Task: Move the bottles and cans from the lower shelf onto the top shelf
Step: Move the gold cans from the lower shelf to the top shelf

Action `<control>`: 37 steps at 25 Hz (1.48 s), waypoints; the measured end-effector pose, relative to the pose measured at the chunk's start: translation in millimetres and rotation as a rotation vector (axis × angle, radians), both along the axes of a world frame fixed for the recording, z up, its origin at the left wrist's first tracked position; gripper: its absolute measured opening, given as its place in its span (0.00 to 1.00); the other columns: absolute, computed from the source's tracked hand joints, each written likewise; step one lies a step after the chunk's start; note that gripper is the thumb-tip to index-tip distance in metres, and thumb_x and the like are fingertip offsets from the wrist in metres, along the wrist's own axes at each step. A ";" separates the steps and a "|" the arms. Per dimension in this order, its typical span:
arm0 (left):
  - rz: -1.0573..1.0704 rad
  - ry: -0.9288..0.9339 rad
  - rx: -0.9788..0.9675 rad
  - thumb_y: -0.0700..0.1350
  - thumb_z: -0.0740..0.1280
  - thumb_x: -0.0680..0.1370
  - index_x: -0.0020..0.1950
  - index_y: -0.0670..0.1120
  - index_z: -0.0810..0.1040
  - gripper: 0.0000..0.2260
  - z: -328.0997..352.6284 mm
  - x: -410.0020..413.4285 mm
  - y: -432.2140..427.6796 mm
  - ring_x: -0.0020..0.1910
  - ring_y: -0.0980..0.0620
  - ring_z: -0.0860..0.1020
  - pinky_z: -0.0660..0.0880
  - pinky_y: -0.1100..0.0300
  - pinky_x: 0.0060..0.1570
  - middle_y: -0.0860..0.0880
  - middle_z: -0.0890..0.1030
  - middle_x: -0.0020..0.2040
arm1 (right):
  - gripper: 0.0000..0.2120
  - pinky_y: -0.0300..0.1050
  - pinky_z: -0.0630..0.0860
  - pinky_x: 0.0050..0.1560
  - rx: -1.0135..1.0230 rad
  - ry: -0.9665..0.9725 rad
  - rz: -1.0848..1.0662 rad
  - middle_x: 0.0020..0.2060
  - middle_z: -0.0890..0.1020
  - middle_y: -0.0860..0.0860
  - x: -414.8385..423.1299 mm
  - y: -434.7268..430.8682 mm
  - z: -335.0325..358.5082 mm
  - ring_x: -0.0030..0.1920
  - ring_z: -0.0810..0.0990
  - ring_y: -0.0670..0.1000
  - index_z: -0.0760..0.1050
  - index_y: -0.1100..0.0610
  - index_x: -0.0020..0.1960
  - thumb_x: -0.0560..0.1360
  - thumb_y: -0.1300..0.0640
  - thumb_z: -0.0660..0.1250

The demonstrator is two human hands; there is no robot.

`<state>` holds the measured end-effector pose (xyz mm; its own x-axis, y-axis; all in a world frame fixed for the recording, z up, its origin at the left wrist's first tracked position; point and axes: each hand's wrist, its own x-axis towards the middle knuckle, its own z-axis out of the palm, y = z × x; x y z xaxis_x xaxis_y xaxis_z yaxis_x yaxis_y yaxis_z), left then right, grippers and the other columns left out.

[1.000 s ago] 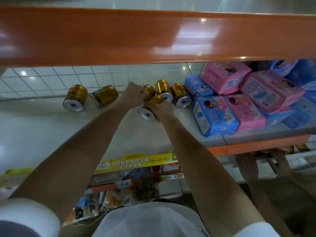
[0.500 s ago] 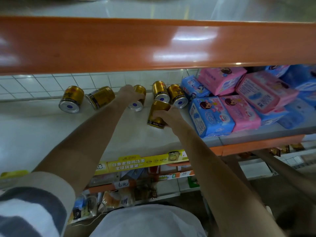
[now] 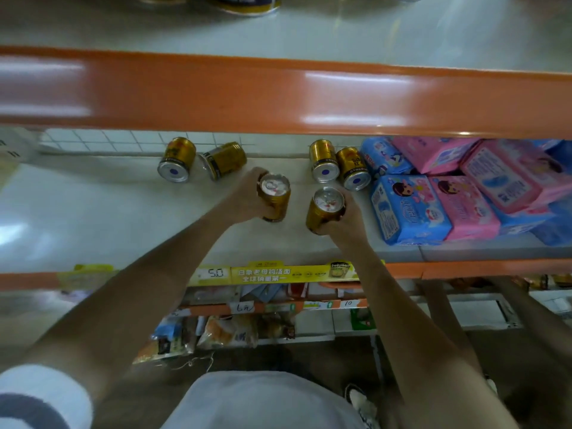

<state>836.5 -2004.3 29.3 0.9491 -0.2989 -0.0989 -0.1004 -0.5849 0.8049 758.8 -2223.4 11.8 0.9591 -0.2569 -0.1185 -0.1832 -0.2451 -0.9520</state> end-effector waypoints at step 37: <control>0.150 0.046 -0.396 0.34 0.78 0.63 0.62 0.46 0.70 0.31 -25.3 -51.2 -9.5 0.48 0.55 0.79 0.76 0.66 0.46 0.52 0.79 0.50 | 0.33 0.43 0.79 0.50 -0.066 -0.171 -0.211 0.50 0.82 0.55 -8.5 42.8 -18.5 0.50 0.81 0.52 0.73 0.59 0.60 0.57 0.58 0.80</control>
